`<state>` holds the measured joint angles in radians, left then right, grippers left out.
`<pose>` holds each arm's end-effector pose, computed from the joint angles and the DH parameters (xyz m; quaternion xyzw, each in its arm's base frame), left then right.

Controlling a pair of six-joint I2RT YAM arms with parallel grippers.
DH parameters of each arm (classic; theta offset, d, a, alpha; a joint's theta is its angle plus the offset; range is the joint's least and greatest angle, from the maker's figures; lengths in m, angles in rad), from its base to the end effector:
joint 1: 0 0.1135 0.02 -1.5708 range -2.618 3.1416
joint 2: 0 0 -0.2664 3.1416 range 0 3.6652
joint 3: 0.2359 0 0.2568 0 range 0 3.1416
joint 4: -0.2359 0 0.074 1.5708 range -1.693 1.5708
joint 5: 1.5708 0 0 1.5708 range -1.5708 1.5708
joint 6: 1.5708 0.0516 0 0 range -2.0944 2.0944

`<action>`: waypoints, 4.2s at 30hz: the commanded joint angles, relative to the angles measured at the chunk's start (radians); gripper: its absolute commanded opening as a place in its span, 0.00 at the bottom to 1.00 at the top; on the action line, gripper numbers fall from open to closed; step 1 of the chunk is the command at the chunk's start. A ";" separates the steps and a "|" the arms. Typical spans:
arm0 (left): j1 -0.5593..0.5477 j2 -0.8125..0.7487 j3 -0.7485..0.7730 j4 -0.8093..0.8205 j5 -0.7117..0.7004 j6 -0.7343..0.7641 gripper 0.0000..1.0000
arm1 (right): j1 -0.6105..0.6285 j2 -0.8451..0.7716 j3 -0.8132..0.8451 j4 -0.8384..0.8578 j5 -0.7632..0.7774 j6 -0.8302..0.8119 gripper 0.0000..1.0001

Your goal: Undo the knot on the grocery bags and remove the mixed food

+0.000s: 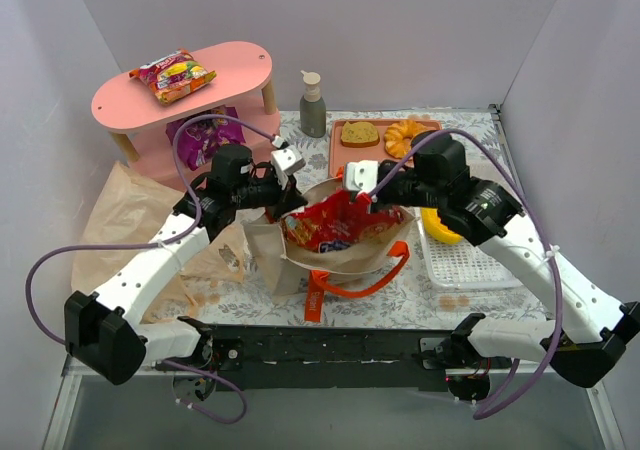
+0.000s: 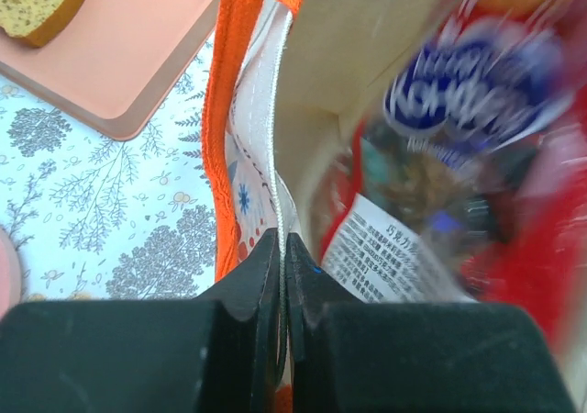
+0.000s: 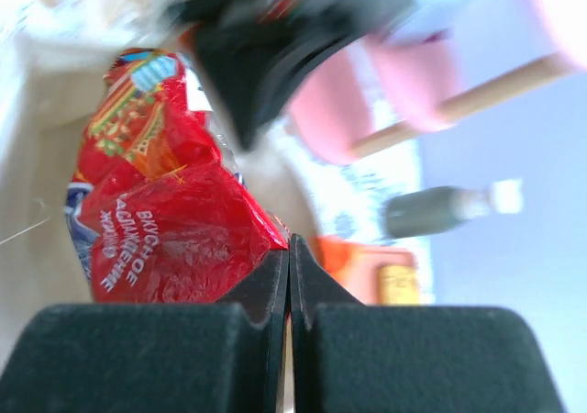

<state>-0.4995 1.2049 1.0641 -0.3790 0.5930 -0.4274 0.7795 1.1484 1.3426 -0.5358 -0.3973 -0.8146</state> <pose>0.2335 -0.1602 0.3286 0.1763 0.8215 -0.4406 0.3162 0.1700 0.1961 0.4228 -0.6524 0.4783 0.1513 0.5680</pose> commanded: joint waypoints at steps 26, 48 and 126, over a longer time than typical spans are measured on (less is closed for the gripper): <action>0.006 0.359 0.238 0.402 0.343 -0.665 0.57 | -0.095 0.105 0.520 0.364 0.411 -0.041 0.01; -0.008 -0.018 0.209 0.158 -0.536 -0.131 0.98 | -0.114 0.366 0.656 0.407 0.061 0.155 0.01; -0.020 -0.275 -0.009 -0.094 -0.513 0.302 0.89 | -0.212 0.269 0.334 0.456 -0.067 0.223 0.01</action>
<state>-0.5266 1.0405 1.1084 -0.4503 0.1539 -0.1570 0.5953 1.4521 1.6226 -0.2638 -0.4549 -0.5827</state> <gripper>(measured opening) 0.767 0.020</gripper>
